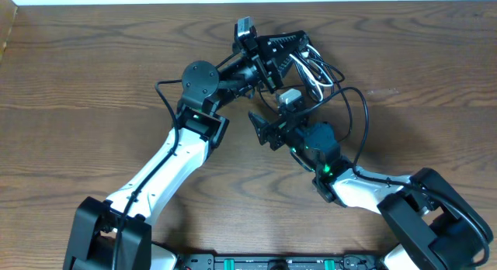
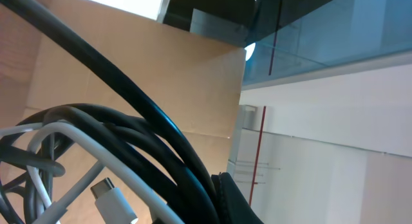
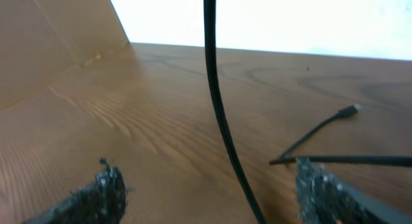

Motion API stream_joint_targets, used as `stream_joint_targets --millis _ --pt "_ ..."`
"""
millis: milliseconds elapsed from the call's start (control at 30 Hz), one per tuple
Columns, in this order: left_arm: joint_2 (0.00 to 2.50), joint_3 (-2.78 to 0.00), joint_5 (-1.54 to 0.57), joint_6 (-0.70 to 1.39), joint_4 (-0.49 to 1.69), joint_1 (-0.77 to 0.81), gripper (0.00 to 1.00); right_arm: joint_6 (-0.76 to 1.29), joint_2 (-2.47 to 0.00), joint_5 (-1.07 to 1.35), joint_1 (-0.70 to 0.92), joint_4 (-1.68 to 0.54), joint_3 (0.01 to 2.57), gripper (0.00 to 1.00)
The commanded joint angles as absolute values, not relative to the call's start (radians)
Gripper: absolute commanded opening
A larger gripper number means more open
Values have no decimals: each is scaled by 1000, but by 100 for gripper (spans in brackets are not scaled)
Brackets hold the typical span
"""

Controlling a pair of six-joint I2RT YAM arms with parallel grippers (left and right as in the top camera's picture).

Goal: Untangle cables

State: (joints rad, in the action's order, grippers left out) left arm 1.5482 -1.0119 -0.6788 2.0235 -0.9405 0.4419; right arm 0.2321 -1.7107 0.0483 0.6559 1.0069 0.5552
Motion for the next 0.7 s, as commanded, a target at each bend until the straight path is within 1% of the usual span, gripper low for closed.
stream_joint_targets --millis 0,167,200,233,267,333,367,400,433,467,567,667 --pt "1505 -1036 -696 2088 -951 478 7 230 -1748 0 662 1022 572 80" --pt "1475 -1036 -695 2088 -950 527 7 230 -1762 -66 662 1045 590 81" --pt "1468 -1036 -694 2088 -950 535 7 230 -1762 -79 662 1050 593 77" --pt "1459 -1036 -694 2088 -950 542 8 228 -1762 -86 662 1055 595 70" --pt "1452 -1036 -691 2088 -950 544 8 227 -1762 -86 662 1056 596 59" --pt "1437 -1036 -687 2088 -950 545 7 228 -1762 -82 662 1049 596 33" --pt "1430 -1036 -686 2088 -950 542 7 227 -1762 -73 663 1029 596 22" --pt "1427 -1036 -686 2088 -950 542 8 227 -1762 -72 663 1017 596 15" --pt "1422 -1036 -683 2088 -950 540 7 228 -1762 -71 663 994 596 4" --pt "1419 -1036 -672 2088 -950 537 8 229 -1762 -64 663 968 596 1" --pt "1417 -1036 -634 2088 -951 506 7 231 -1762 -13 663 897 596 1" --pt "1417 -1037 -601 2088 -958 422 8 230 -1762 -9 665 804 596 1"
